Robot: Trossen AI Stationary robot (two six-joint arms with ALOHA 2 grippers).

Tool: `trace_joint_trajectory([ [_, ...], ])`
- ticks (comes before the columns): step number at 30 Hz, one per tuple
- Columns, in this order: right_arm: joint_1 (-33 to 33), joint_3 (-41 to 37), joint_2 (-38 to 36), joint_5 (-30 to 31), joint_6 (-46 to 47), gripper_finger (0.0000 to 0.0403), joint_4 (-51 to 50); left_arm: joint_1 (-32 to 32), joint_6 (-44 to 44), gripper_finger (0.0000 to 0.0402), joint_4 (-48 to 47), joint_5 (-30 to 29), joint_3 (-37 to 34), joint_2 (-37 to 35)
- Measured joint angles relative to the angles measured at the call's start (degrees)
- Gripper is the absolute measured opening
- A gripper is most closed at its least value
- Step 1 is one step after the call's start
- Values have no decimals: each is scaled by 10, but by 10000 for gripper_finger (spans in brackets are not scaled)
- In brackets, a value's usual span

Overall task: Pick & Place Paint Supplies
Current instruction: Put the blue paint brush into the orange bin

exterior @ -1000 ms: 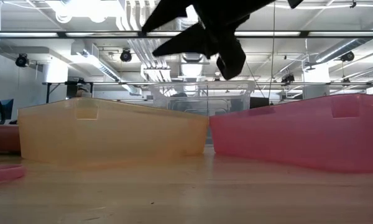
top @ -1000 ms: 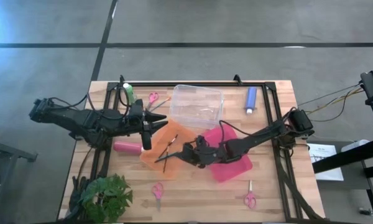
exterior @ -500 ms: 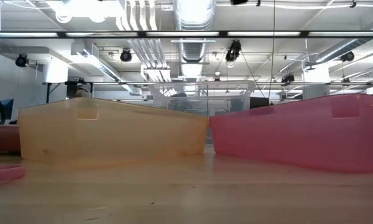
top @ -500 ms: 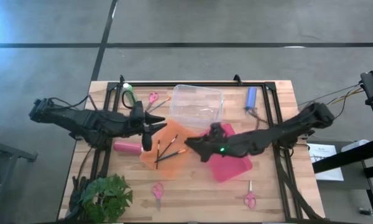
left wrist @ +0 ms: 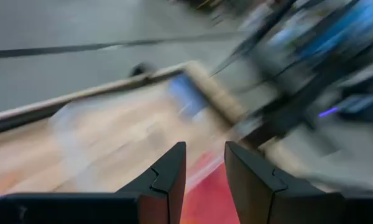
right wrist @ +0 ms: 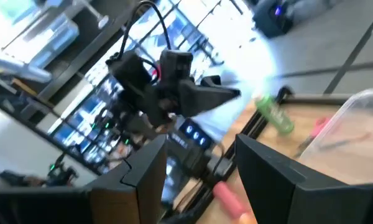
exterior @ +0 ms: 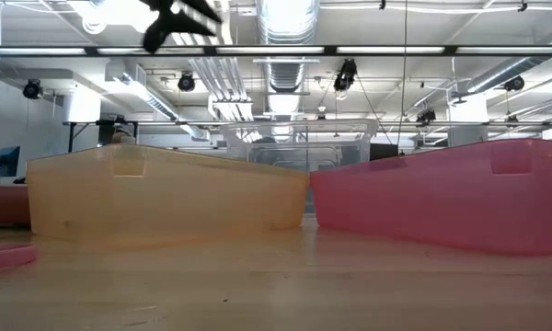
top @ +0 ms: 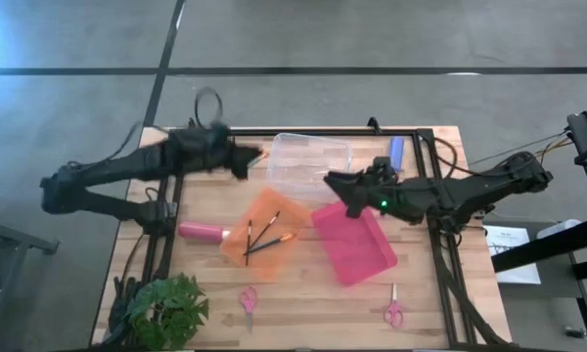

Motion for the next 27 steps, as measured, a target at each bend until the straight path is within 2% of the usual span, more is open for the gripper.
trace_joint_trajectory([
  [3,-1,0,-14,27,-20,183,-2,100,-46,120,119,124,0,12],
  [6,-4,0,-22,29,-23,183,-6,183,-121,120,177,183,10,29],
  [9,-6,0,-27,30,-23,183,-14,235,-127,120,146,193,43,57],
  [12,-6,0,-29,30,-23,183,-23,256,-138,120,90,192,90,102],
  [18,-6,0,-36,29,-22,183,-42,297,-157,120,-42,193,214,233],
  [20,-9,0,-41,27,-21,183,-50,315,-165,120,-51,215,243,274],
  [23,-13,0,-55,24,-21,183,-65,337,-222,120,-37,252,272,318],
  [27,-18,0,-75,25,-25,183,-86,351,-250,120,-30,252,285,359],
])
